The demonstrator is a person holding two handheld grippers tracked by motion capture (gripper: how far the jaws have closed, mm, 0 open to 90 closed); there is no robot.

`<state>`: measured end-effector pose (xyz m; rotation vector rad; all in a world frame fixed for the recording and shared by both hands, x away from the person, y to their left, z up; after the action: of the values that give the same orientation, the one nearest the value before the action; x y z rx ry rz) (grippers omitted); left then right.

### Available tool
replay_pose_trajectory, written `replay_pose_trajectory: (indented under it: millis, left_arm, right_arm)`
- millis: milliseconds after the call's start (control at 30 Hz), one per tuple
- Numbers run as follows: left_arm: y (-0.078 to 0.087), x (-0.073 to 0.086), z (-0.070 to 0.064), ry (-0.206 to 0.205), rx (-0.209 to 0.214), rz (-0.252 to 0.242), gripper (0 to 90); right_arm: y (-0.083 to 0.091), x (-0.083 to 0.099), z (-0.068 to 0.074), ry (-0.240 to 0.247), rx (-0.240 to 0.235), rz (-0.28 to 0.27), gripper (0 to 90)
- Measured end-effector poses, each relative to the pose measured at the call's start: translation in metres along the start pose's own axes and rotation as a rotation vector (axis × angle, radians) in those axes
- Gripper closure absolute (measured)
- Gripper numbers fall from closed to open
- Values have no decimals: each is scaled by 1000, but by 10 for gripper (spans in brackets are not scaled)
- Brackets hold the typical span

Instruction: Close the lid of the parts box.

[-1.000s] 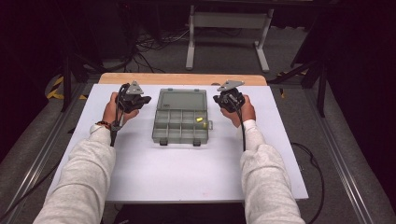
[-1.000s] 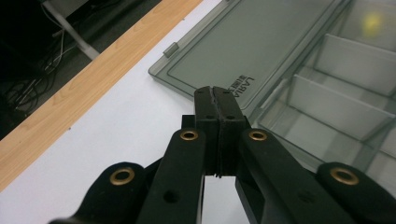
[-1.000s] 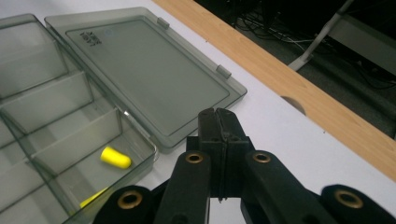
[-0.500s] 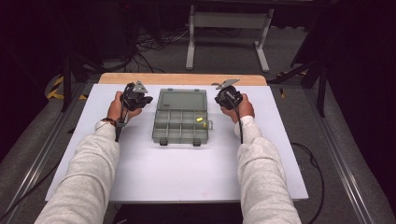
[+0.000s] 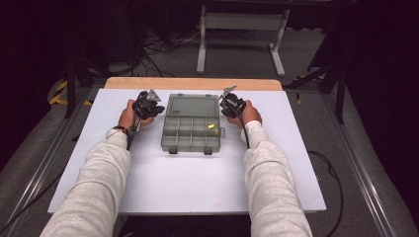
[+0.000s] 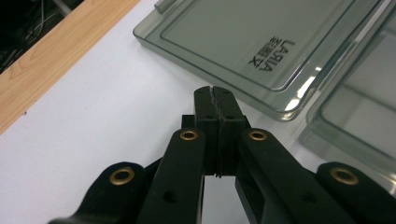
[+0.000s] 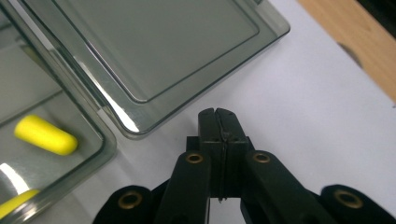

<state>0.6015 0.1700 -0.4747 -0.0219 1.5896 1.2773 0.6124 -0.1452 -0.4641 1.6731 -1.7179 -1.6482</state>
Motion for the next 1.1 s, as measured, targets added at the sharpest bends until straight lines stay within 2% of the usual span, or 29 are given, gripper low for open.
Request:
replay_pose_trajectory:
  millis: [67,133,267,467,633,667,800,867,967,1033,1100]
  left_arm:
    - [-3,0,-2,1,16,0,900]
    - [-6,-1,-4,-3,5,7,900]
    - [-13,4,-4,0,29,38,900]
    - [-15,4,-4,14,38,21,900]
    - [-17,3,-4,19,37,5,899]
    - [-18,3,-3,25,41,2,899]
    - [-20,1,-2,40,41,-2,899]
    - [-20,2,-1,46,43,-6,899]
    - [-20,3,1,66,58,-14,900]
    - [-21,2,0,63,52,-17,900]
    - [-21,3,2,68,60,-21,900]
  right_arm:
    - [-2,1,0,-3,-3,10,900]
    - [-5,3,1,0,-21,21,900]
    - [-5,1,1,19,-31,23,900]
    - [-8,-2,1,56,-66,22,900]
    - [-10,-1,-2,41,-91,-19,900]
    - [-10,-1,-2,41,-91,-19,900]
    - [-15,-1,-3,10,-63,-83,900]
    - [-16,-2,-3,13,-61,-88,900]
    - [-18,-2,-5,-17,-71,-109,900]
    - [-19,-4,-4,-3,-49,-104,900]
    - [-21,-5,-4,-10,-39,-116,900]
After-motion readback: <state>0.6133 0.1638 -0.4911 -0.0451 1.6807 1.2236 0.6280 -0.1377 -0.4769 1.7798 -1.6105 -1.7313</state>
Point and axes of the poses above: each handheld gripper's, and its own axes: y roughly backward along the jaws, x roughly out of its underside, z roughly to its left, the point moved 3 cm from there along -y, roughly forward along the jaws, and after that the axes turned 8 degrees about y, right-handed, at the moved point
